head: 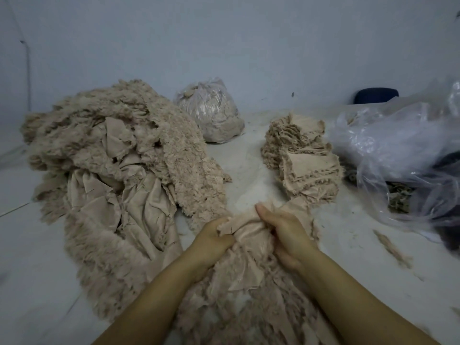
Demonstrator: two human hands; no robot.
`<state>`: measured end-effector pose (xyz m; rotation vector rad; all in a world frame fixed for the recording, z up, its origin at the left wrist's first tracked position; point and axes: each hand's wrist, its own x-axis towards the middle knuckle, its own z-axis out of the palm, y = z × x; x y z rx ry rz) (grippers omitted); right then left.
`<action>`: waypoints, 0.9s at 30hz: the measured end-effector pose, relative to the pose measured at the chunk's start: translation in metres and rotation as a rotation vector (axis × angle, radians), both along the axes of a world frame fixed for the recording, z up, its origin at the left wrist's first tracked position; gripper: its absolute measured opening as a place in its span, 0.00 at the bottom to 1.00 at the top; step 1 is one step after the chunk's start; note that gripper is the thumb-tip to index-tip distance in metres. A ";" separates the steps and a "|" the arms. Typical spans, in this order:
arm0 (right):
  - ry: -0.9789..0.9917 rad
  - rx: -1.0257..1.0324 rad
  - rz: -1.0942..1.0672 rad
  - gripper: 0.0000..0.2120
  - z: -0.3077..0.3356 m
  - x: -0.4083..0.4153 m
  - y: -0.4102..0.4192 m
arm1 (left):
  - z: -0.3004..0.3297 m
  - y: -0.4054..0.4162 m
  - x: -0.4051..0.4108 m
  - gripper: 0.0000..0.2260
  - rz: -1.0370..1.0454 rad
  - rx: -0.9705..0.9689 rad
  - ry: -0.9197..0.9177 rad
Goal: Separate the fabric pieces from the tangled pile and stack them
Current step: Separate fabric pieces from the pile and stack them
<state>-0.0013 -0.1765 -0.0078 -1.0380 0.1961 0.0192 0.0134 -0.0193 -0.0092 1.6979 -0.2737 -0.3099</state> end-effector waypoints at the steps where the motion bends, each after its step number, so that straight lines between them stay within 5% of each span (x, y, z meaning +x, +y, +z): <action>1: -0.011 -0.014 -0.013 0.06 -0.002 0.001 0.002 | 0.002 -0.003 -0.002 0.14 0.010 -0.030 -0.015; 9: -0.034 -0.015 -0.116 0.10 -0.001 0.004 0.003 | 0.005 -0.007 -0.001 0.13 -0.025 -0.204 -0.028; 18: 0.079 -0.072 -0.477 0.10 0.009 0.011 -0.021 | 0.001 0.007 0.007 0.13 -0.222 0.105 -0.269; 24: -0.100 -0.270 -0.281 0.11 0.002 0.000 -0.003 | 0.016 -0.002 0.011 0.38 -0.065 0.297 -0.307; 27: -0.229 -0.405 -0.271 0.11 0.001 -0.001 0.004 | 0.017 -0.024 0.011 0.22 -0.073 0.120 -0.238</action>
